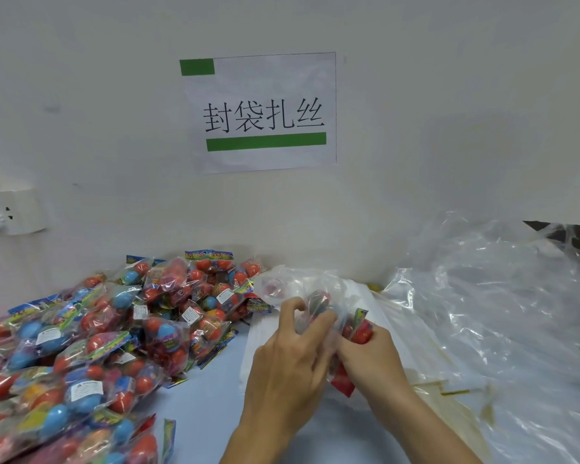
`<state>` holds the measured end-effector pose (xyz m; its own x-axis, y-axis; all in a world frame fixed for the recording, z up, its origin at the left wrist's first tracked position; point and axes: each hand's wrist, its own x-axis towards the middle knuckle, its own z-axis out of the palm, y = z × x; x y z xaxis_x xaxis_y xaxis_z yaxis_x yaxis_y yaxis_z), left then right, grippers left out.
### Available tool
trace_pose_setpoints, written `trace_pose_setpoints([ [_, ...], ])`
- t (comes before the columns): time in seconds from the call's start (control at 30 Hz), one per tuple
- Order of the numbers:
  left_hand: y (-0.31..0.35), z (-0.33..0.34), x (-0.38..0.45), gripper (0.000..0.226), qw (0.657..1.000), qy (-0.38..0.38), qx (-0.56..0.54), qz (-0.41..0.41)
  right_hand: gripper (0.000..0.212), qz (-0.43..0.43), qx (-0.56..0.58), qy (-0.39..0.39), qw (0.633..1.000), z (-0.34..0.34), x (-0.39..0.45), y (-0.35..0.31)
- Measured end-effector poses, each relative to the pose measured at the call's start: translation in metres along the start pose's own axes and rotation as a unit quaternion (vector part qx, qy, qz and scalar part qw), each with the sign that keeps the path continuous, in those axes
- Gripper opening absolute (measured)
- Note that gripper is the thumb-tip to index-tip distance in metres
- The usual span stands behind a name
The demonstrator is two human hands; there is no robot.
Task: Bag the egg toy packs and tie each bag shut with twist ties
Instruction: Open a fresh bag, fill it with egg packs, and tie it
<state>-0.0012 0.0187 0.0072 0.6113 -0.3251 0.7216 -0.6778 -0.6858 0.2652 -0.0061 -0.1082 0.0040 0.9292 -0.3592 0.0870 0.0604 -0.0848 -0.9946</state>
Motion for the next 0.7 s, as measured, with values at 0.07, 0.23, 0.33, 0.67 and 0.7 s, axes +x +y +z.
trace_pose_setpoints([
  [0.07, 0.0, 0.001, -0.001, 0.023, 1.0, -0.008, -0.008, 0.003, 0.026, 0.004, 0.064, 0.028, 0.998, -0.001, 0.001, -0.001],
  [0.23, -0.002, 0.008, -0.002, 0.029, 0.998, -0.016, -0.04, -0.048, 0.014, 0.031, 0.3, 0.08, 0.95, 0.001, 0.004, -0.008],
  [0.33, -0.005, 0.012, -0.002, 0.009, 0.995, -0.038, -0.07, -0.057, 0.024, 0.067, 0.392, 0.059, 0.916, 0.002, 0.004, -0.01],
  [0.67, -0.007, 0.013, -0.003, 0.031, 0.984, 0.067, -0.15, -0.072, 0.016, -0.016, 0.268, 0.102, 0.958, -0.001, 0.013, 0.0],
  [0.7, -0.007, 0.01, -0.002, 0.035, 0.981, 0.111, -0.136, -0.082, 0.017, -0.051, 0.221, 0.106, 0.968, -0.001, 0.012, 0.001],
])
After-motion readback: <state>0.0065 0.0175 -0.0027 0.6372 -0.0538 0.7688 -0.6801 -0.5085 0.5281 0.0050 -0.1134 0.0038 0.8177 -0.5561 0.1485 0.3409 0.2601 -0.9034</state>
